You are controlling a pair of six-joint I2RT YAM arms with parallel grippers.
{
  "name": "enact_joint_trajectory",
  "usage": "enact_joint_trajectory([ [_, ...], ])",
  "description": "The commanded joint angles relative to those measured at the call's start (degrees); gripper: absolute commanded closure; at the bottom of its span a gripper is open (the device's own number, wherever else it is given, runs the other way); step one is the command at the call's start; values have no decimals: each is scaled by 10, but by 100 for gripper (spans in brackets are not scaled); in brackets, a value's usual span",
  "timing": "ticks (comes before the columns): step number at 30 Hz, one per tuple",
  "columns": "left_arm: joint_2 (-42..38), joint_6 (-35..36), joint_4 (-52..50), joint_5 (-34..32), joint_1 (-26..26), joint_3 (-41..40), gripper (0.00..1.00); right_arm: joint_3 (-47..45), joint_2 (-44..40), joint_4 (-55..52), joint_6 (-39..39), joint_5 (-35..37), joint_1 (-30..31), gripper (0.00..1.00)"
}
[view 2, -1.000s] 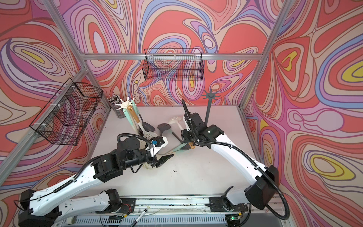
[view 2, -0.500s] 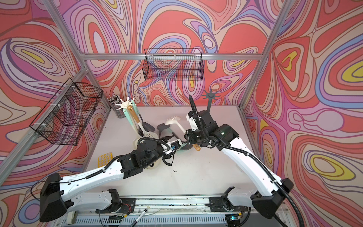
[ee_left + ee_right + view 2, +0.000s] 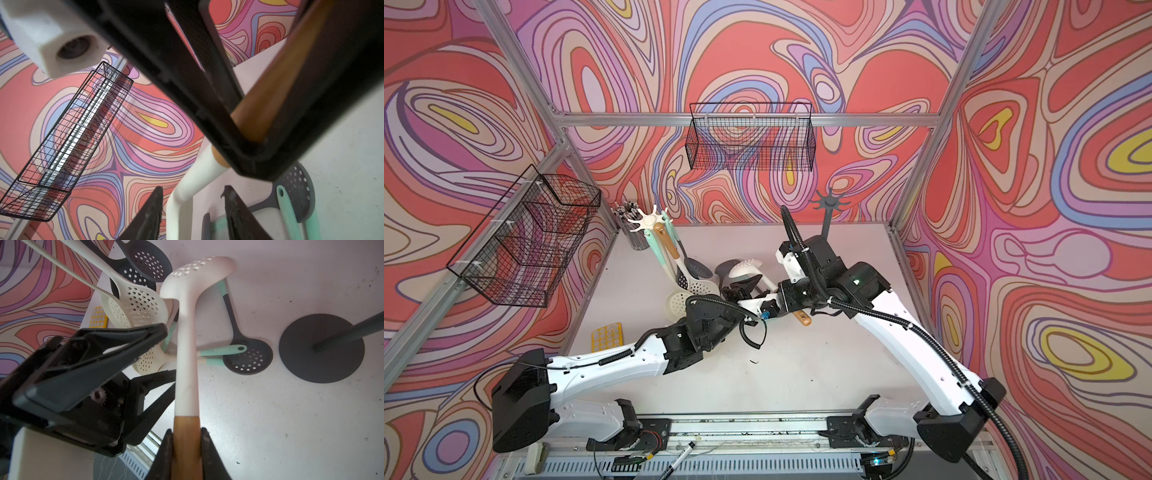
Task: Hang the skimmer on the kitchen utensil rack
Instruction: Pick up the skimmer from the center of the board.
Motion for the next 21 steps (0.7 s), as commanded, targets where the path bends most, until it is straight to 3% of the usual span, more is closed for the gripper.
enact_joint_trajectory([
  [1,9,45,52,-4,3,-6,52,17,-7,-2,-18,-18,-1,96],
  [8,11,50,48,37,28,-6,57,15,-16,-1,-28,-49,-1,95],
  [21,-3,132,71,76,35,-37,80,26,-14,-22,-57,-88,-1,94],
])
